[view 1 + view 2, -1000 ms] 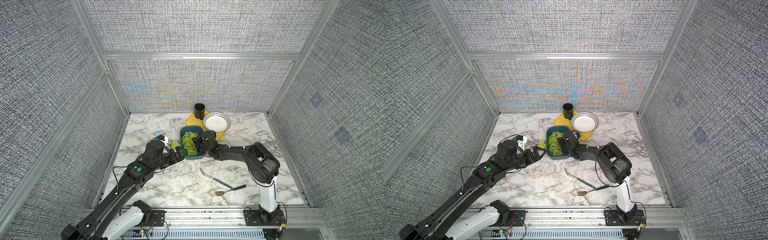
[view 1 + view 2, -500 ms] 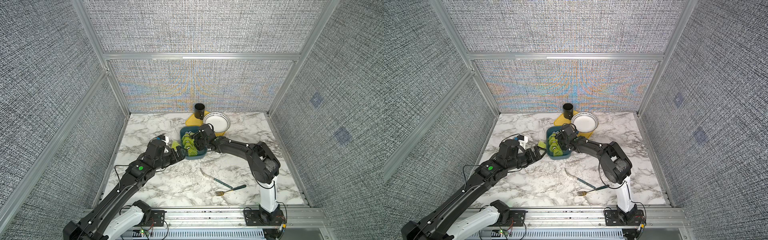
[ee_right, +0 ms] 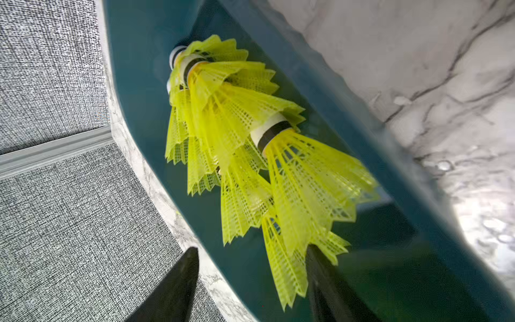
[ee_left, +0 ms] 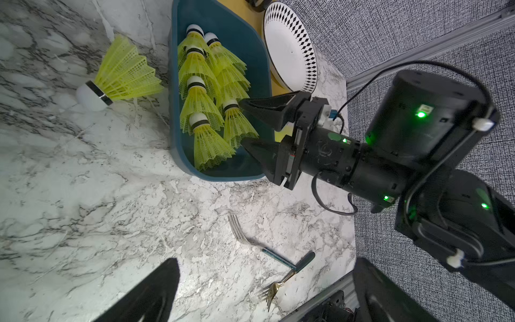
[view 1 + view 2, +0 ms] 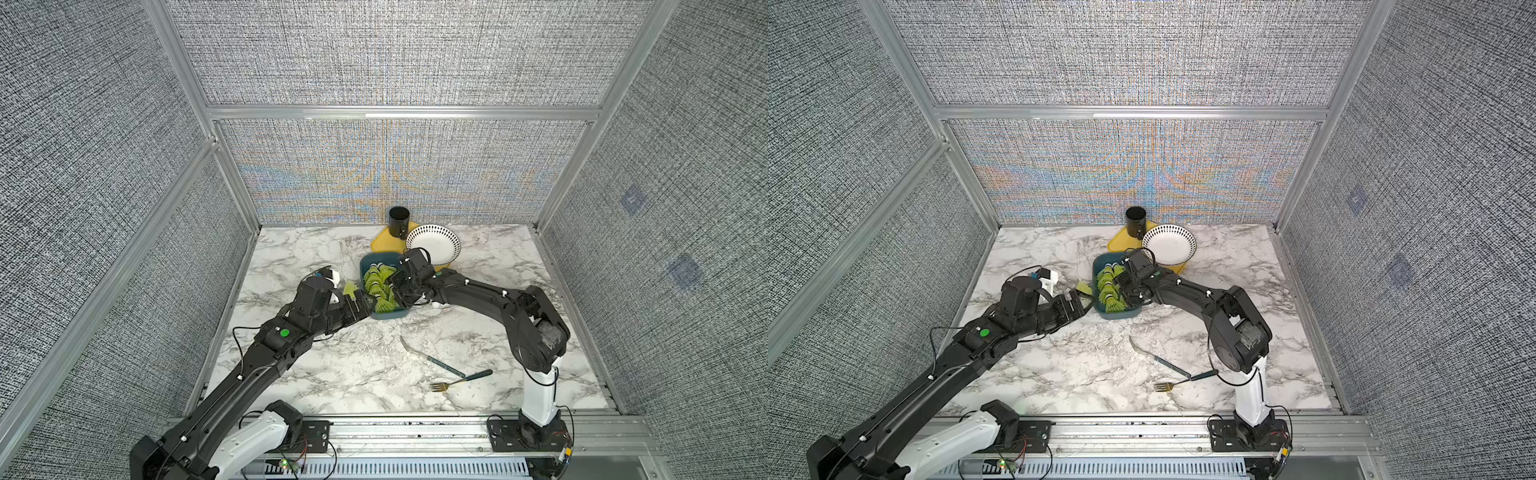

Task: Put the shuttlecocks into the storage box
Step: Place the shuttlecock in the storage box, then pick up the shuttlecock at the center of the board.

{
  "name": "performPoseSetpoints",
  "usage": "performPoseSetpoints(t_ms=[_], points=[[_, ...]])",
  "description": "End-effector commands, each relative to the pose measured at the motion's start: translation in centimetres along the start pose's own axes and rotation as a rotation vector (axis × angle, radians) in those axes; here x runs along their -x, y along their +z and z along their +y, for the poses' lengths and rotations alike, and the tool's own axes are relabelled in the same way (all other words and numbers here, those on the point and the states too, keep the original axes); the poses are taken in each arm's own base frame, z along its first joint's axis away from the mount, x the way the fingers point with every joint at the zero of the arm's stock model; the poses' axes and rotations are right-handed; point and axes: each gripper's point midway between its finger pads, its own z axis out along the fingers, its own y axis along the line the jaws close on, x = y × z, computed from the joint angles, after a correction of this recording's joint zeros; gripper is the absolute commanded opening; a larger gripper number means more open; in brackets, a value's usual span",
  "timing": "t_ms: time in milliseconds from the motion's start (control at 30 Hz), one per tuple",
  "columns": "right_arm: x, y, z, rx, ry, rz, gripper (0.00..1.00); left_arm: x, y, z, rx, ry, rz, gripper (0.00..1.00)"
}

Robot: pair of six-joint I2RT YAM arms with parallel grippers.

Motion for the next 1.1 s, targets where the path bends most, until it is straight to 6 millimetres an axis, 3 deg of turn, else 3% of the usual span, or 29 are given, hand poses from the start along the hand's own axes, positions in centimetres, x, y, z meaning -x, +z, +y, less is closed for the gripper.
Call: performPoseSetpoints(t_ms=[0, 333, 433, 500, 700, 933, 1067], points=[[0.1, -1.0, -0.4, -0.026, -0.010, -0.011, 0.63, 0.3, 0.0, -0.5, -0.015, 0.012, -0.004, 1.00], [3.5, -6.4, 2.3, -0.019, -0.238, -0.139, 0.64, 0.8, 0.3, -1.6, -0.009, 0.055, 0.027, 1.00], [4.4, -8.4, 3.0, -0.009, -0.362, -0.153, 0.93, 1.3, 0.7, -2.6, -0.018, 0.092, 0.046, 1.00], [4.8, -9.3, 2.9, -0.023, -0.431, -0.126, 0.99, 1.7, 1.1, -3.5, -0.028, 0.119, 0.070, 1.00], [5.8, -12.3, 0.2, -0.069, -0.640, -0.023, 0.99, 3.0, 3.3, -6.0, -0.059, 0.190, 0.129, 1.00], [7.8, -16.2, -5.3, -0.192, -0.751, 0.046, 0.99, 3.5, 8.2, -9.3, -0.163, 0.305, 0.297, 0.99], [8.4, -17.5, -8.2, -0.248, -0.762, 0.078, 0.99, 3.4, 11.7, -10.2, -0.216, 0.343, 0.396, 0.93]])
